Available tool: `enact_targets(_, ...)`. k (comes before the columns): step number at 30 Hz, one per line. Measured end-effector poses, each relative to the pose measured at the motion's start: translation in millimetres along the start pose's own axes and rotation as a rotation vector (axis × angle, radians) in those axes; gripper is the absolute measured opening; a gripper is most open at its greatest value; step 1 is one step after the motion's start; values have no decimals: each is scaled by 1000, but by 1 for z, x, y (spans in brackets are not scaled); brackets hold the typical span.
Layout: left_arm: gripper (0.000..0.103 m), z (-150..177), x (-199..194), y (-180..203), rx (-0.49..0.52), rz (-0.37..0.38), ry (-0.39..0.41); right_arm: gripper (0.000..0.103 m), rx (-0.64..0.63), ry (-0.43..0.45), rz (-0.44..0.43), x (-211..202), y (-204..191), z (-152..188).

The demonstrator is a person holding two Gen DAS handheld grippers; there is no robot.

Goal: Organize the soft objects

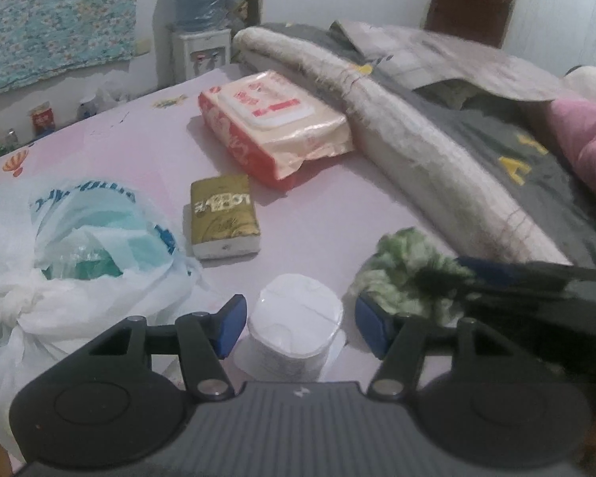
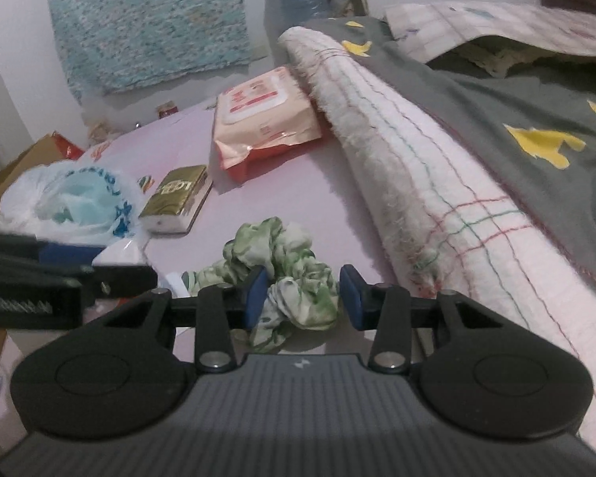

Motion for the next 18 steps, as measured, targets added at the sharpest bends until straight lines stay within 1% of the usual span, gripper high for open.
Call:
enact_targets(1, 60, 0, 2, -1, -5, -4, -7, 49, 21, -5, -30, -3, 3, 1)
enact_targets(2, 52, 0, 4, -2, -13, -2, -12, 55, 41, -4, -59, -7, 6, 2)
enact_targets(3, 53, 1, 5, -3, -21, 5, -15, 60, 54, 2, -73, -12, 9, 5)
enact_targets(6, 52, 3, 3, -7, -39, 20, -10, 64, 67, 37, -86, -31, 17, 14)
enact_targets(8, 51, 6, 1, -10, -56, 34, -16, 66, 81, 54, -134, -44, 20, 21)
enact_targets(10, 51, 9, -3, -13, -81, 61, -25, 68, 109, 57, -223, -53, 23, 28)
enact_targets(11, 51, 11, -6, -15, -97, 80, -32, 69, 127, 55, -281, -56, 23, 31)
enact_targets(14, 51, 19, -17, -20, -147, 162, -46, 70, 190, 28, -445, -57, 25, 40)
enact_targets(15, 51, 22, -23, -22, -162, 191, -44, 70, 221, 12, -514, -55, 25, 42)
enact_targets(18, 51, 30, -45, -29, -215, 284, -20, 72, 301, -9, -695, -49, 24, 45)
Point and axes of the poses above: each gripper's, at about its wrist camera, not at the fingertips, and x roughly the way its jaws point, y to its right, z to its underside, the point moved 4 cm from there along x, roughly the way its jaws point, and after that the axes turned 14 degrees about -y, right-handed, at the moved point
